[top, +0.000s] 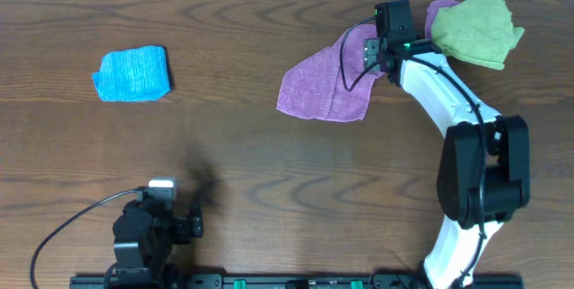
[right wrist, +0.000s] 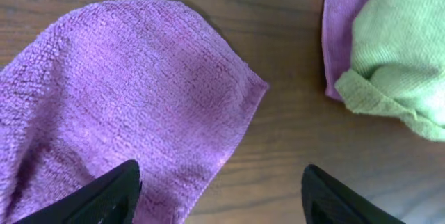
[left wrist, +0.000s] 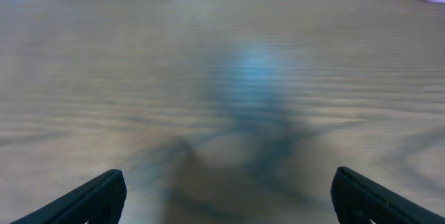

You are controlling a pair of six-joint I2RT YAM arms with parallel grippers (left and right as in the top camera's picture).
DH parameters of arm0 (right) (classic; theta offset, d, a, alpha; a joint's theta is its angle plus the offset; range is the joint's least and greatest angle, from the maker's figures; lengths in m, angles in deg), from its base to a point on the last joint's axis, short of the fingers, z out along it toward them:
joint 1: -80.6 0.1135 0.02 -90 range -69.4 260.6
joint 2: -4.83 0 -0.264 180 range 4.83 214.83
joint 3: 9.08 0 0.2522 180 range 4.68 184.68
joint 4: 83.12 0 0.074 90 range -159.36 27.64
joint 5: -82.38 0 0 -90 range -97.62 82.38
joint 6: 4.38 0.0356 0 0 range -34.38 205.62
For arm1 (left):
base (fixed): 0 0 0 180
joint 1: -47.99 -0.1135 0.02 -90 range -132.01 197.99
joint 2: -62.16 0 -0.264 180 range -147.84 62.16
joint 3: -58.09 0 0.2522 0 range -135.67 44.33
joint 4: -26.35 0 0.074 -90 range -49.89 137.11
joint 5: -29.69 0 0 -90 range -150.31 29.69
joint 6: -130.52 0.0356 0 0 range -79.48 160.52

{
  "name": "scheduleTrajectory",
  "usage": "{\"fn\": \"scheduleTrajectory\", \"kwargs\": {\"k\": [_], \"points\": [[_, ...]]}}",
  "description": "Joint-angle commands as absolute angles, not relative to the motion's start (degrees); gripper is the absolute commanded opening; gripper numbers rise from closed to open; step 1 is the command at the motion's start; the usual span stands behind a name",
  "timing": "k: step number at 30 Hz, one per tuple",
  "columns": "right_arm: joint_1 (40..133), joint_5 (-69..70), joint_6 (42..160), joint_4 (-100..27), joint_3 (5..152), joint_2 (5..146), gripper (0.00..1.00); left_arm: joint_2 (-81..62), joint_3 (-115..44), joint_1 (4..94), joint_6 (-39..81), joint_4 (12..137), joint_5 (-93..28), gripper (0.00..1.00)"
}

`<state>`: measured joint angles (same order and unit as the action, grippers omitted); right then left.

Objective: Fold the cloth
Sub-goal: 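Move the left gripper toward the purple cloth's left edge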

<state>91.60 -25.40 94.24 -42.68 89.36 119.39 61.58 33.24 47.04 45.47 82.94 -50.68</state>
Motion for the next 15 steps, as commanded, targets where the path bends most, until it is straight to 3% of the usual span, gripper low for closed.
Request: {"fn": "scheduleTrajectory", "kwargs": {"k": [1, 4, 7, 8, 11, 15], "points": [[92.0, -24.4, 99.3, -40.6, 90.0, 113.9, 0.74, 62.0, 33.6, 47.3, 46.1, 81.4, -41.1, 0.96], [91.7, -17.8, 104.0, -34.8, 90.0, 110.2, 0.75, 62.0, 33.6, 47.3, 46.0, 80.2, -36.4, 0.95], [90.4, -7.5, 109.3, -28.4, 90.0, 107.3, 0.75, 61.9, 33.5, 47.3, 36.5, 74.9, -34.8, 0.95], [89.7, -4.3, 110.5, -26.3, 90.0, 107.0, 0.68, 61.9, 33.4, 47.3, 32.1, 72.5, -34.8, 0.95], [87.3, 4.7, 111.3, -21.0, 89.9, 106.8, 0.66, 60.7, 32.8, 47.3, 22.6, 66.9, -34.2, 0.95], [85.2, 5.4, 109.1, -17.3, 89.6, 106.8, 0.62, 56.3, 30.3, 47.3, 22.3, 65.2, -31.1, 0.95]]}}
